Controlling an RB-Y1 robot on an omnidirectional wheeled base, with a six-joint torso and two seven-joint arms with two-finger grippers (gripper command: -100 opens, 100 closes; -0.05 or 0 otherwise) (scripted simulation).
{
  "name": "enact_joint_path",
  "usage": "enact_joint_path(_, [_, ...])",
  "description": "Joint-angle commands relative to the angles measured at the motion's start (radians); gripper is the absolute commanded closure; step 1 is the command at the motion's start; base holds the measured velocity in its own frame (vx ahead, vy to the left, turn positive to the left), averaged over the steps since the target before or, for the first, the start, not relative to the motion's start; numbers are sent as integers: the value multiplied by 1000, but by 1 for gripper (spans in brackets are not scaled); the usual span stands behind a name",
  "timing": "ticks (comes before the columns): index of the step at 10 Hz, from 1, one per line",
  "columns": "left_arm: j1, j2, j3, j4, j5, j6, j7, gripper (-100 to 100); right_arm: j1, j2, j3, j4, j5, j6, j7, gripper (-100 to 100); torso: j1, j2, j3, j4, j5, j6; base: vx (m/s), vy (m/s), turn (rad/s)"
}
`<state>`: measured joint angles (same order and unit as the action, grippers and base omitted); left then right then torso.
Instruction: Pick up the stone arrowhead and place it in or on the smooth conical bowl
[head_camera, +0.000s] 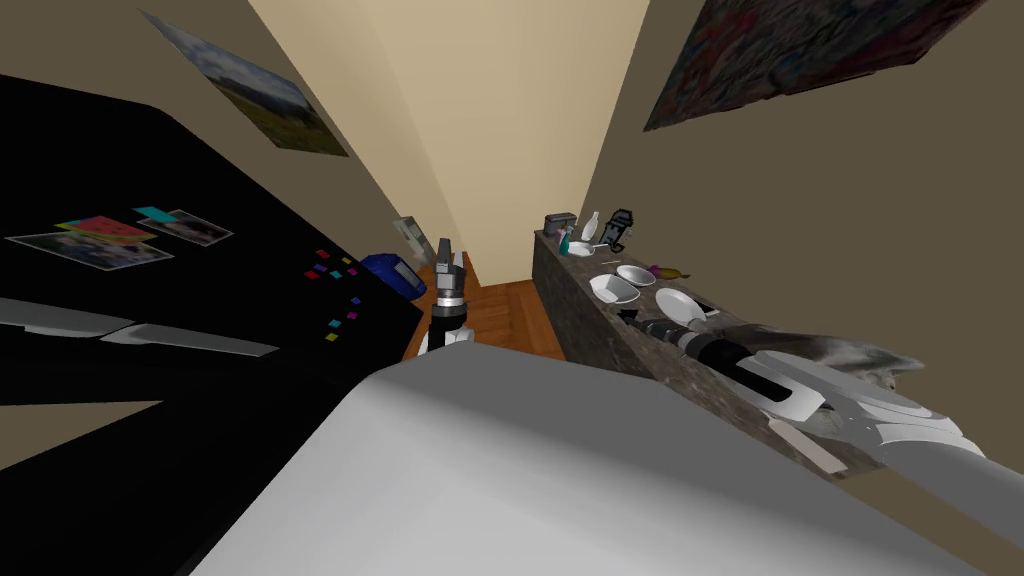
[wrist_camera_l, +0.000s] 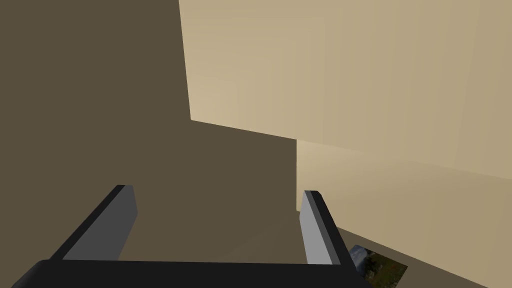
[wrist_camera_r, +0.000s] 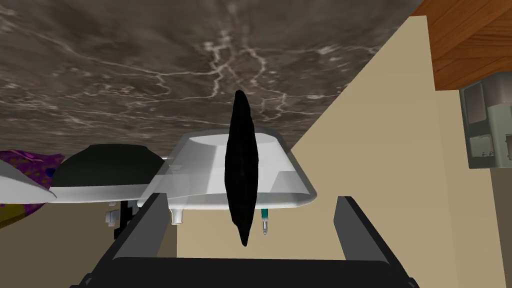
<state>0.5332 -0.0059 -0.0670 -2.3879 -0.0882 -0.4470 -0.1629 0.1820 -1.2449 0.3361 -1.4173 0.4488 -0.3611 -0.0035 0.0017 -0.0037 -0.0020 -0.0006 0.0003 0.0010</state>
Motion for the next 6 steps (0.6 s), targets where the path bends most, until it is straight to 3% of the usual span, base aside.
enact_joint_path(1, [0, 0, 0, 0, 0, 0, 0, 0, -10, -13, 11, 30, 25, 1, 0, -100, 0, 0, 0, 0, 0, 0, 43, 15, 182])
enact_joint_path(2, [0, 0, 0, 0, 0, 0, 0, 0, 8, -9, -4, 15, 12, -4, 4, -100, 0, 0, 0, 0, 0, 0, 19, 2, 37])
enact_joint_path(3, [0, 0, 0, 0, 0, 0, 0, 0, 9, -10, -5, 16, 13, -4, 5, 0, 0, 2, 1, 0, 0, 1, 0, 0, 0])
enact_joint_path(4, [0, 0, 0, 0, 0, 0, 0, 0, -1, 14, -4, 47, 13, 4, 11, -100, -1, 3, 2, 1, 0, 1, -3, -1, 194])
enact_joint_path(6, [0, 0, 0, 0, 0, 0, 0, 0, 0, 14, -4, 46, 12, 7, 9, -100, -1, 3, 2, 1, 0, 0, -4, -6, 154])
